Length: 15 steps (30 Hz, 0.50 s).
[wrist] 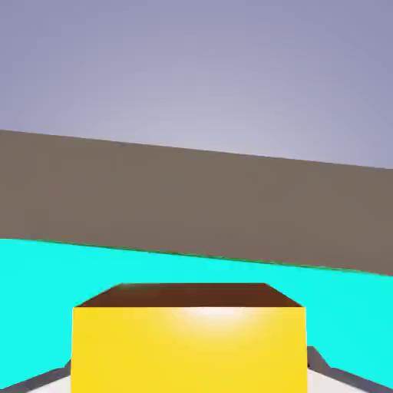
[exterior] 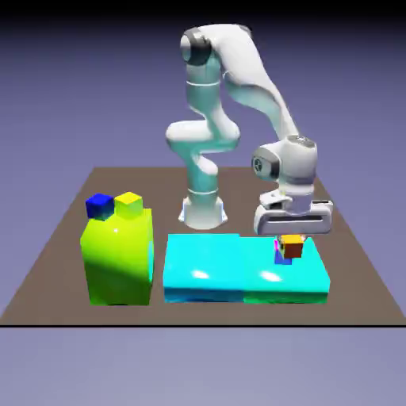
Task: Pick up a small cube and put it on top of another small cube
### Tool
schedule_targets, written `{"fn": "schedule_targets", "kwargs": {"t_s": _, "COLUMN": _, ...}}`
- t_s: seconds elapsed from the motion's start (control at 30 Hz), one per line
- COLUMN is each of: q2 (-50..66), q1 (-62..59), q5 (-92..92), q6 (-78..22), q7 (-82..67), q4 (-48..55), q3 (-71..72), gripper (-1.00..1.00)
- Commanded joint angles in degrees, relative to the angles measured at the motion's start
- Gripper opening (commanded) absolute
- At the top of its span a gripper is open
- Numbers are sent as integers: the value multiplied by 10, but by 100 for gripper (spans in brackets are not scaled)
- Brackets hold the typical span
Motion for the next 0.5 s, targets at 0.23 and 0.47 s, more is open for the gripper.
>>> {"fn": "schedule_targets", "kwargs": {"t_s": 0.23, "q2": -129, "q1": 29, "q5": 121, "q6": -34, "q7": -124, "q4": -75, "q3": 6, "gripper": -100}}
{"fn": "schedule_targets", "kwargs": {"t_s": 0.47, "q2": -9, "q1": 28, "q5": 26, "q6": 91, "q7": -54, "q4": -90, "q3": -4, "gripper": 100}}
